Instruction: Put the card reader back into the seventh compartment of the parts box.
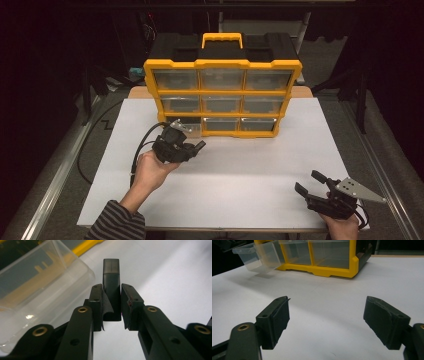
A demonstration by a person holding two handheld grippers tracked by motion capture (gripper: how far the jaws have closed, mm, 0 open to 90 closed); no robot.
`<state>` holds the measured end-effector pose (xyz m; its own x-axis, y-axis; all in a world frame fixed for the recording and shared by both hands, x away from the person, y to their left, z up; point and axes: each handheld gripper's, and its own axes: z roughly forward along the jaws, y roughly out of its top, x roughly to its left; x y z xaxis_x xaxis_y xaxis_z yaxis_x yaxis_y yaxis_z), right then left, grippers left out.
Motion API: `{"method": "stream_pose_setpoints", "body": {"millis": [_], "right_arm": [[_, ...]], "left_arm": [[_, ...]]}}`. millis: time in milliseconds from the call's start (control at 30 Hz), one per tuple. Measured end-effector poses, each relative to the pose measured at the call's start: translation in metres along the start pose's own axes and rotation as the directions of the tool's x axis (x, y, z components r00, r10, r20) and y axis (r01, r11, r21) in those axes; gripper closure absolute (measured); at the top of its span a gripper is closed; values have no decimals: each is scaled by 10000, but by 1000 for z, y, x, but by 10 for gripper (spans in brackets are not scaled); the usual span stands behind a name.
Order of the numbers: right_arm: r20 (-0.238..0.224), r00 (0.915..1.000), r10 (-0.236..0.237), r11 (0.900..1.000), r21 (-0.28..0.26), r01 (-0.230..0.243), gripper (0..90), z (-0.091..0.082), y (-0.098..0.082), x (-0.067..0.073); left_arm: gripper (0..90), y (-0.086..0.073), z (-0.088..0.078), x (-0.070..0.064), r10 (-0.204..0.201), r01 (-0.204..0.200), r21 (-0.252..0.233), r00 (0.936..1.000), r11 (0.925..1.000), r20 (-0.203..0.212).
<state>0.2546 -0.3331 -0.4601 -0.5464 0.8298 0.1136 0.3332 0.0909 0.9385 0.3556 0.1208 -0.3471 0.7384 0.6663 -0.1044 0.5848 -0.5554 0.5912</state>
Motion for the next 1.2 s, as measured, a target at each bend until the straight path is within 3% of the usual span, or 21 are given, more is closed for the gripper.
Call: {"method": "stream_pose_setpoints", "body": {"millis": [300,467,933,1200], "right_arm": [[2,10000,-5,10000,-8,5,213,0,0,0],[3,10000,-1,10000,-34,1,213,0,0,0],[-17,10000,-9,10000,-20,9,213,0,0,0],[-40,10000,-16,10000,-37,16,213,0,0,0]], "left_arm": [[725,11,-7,12,-204,200,-110,9989,9997,-413],[725,17,-6,20,-320,304,-191,9955,9994,-888],[724,23,9,46,-942,961,94,9875,9953,-1266],[720,24,16,53,-1170,1197,131,9843,9927,-1322]]}}
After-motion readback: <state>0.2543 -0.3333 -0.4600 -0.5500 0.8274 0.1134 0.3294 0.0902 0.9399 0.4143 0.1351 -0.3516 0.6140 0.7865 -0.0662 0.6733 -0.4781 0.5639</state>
